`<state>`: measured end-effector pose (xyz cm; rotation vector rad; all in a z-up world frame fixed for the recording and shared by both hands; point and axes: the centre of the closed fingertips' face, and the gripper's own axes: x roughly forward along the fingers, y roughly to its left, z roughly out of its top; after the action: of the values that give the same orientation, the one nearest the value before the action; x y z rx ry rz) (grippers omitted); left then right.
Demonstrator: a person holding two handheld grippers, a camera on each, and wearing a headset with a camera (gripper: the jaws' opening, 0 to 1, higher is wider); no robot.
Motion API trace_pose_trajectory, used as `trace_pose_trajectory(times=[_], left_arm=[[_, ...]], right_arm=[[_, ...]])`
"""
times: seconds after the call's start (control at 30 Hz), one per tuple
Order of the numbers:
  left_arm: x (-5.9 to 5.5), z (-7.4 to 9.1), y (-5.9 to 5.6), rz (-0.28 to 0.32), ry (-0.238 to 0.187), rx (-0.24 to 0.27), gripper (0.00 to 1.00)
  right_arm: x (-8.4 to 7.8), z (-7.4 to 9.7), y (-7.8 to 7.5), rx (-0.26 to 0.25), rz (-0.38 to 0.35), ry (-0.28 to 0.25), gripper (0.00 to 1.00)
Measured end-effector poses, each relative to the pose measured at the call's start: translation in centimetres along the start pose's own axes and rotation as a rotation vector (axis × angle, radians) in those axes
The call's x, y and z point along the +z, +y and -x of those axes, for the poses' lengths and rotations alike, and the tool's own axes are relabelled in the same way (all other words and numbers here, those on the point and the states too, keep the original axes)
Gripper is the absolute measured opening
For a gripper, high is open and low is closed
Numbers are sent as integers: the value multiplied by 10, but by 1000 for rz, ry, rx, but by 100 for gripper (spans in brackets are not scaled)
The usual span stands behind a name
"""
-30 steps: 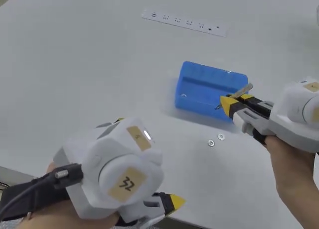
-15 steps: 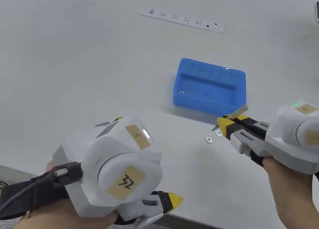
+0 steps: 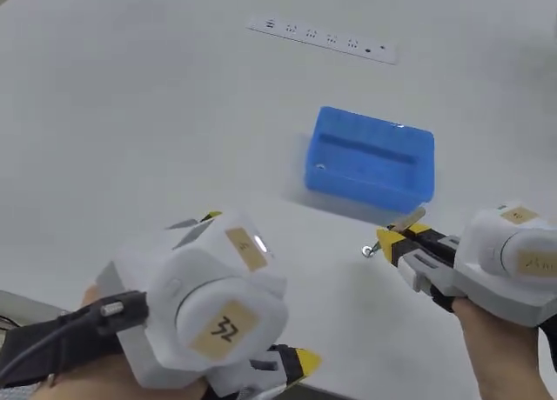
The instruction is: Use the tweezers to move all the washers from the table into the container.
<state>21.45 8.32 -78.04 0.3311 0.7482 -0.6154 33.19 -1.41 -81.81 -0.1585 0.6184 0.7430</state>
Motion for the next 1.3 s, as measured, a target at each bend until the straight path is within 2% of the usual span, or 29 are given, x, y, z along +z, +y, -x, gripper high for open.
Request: trace_pose_trajectory(times=[0.43,0.57,0.67,0.8,0.87,0.9,0.93,0.97,1.1,1.3], left_arm=[[-2,-1,0,6,5,-1,98],[-3,-2,-1,3,10,-1,98],[-3,-2,-2,7,5,-6,98],[-1,-2,-2,-2,3,-5,98],[-1,-2,-2,-2,1,-4,98],[-1,-1,-2,-1,0,-5,98],[-1,-1,-1,-1,1,-4,98],[-2,-1,-1,-3,2,-3,98],[-3,1,0,-2,3,1,98],[-3,0,-4,-9,8,-6,97]], right_arm=[[1,-3,-1,2,-5,0,4],[-3,0,4,-1,46,6,3],[-3,1,3,-3,55,10,3],[-2,0,3,2,55,26,2],[-1,-2,2,8,40,33,2],[-1,-2,2,15,7,36,2],[1,-2,2,16,-25,27,2],[3,-1,0,15,-28,14,2],[15,5,2,18,-26,-11,2],[42,12,8,30,-14,-69,2]])
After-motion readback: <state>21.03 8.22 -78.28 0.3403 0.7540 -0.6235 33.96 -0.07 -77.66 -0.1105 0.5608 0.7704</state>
